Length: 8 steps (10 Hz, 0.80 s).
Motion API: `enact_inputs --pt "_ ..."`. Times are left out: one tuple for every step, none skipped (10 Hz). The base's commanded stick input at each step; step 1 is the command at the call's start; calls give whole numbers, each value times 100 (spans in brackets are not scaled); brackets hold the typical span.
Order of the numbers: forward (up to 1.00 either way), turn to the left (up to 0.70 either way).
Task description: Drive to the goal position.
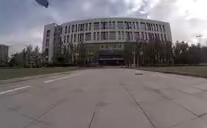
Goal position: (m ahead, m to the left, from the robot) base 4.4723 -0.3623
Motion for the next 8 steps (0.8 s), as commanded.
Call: enact_inputs --pt "61 0" --pt "62 0" --pt "62 0" --pt "62 0" --pt "62 0" --pt "62 0" --pt "62 0" --pt "62 0"
